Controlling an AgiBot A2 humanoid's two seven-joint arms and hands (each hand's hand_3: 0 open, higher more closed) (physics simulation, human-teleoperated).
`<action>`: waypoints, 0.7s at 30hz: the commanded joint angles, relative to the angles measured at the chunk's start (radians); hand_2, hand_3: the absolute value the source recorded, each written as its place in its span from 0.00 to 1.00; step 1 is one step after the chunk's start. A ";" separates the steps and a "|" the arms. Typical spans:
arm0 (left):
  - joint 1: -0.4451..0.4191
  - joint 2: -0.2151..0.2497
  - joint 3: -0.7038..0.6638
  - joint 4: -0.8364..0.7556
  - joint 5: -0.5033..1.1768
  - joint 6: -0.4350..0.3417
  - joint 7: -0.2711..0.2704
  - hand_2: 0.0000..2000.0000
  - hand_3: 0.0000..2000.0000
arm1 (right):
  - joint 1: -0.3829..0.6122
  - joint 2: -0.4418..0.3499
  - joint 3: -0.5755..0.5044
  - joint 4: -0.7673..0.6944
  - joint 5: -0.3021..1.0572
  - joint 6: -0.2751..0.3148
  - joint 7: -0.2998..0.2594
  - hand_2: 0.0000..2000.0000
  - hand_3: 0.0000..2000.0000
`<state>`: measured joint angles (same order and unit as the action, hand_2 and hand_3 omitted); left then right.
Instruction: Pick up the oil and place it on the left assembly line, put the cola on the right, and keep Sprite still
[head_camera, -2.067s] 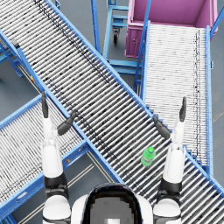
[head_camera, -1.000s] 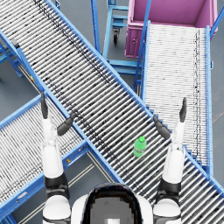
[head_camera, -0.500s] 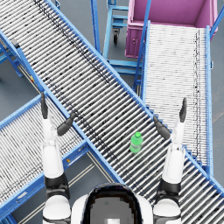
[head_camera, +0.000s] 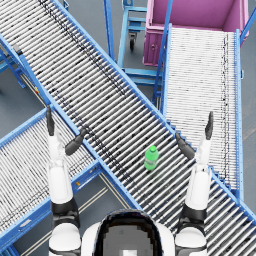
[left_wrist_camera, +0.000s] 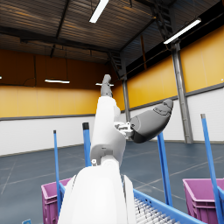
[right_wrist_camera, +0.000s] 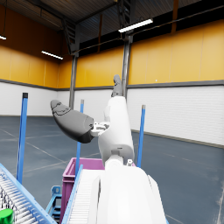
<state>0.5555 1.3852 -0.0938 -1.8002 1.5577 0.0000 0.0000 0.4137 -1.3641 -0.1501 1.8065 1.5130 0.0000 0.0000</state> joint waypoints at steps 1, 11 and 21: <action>0.000 0.000 0.000 -0.001 0.000 0.000 0.000 0.00 0.00 | 0.000 0.000 0.000 0.000 0.000 0.000 0.000 0.00 0.00; 0.001 0.004 0.002 -0.002 0.000 0.000 0.000 0.00 0.00 | 0.010 -0.001 -0.001 -0.009 0.000 0.000 0.000 0.00 0.00; -0.001 0.007 -0.002 -0.003 0.000 0.000 0.000 0.00 0.00 | 0.008 -0.004 -0.007 -0.011 0.000 0.000 0.000 0.00 0.00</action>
<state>0.5547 1.3919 -0.0961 -1.8034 1.5577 0.0000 0.0000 0.4117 -1.3705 -0.1521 1.7950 1.5130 0.0000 0.0000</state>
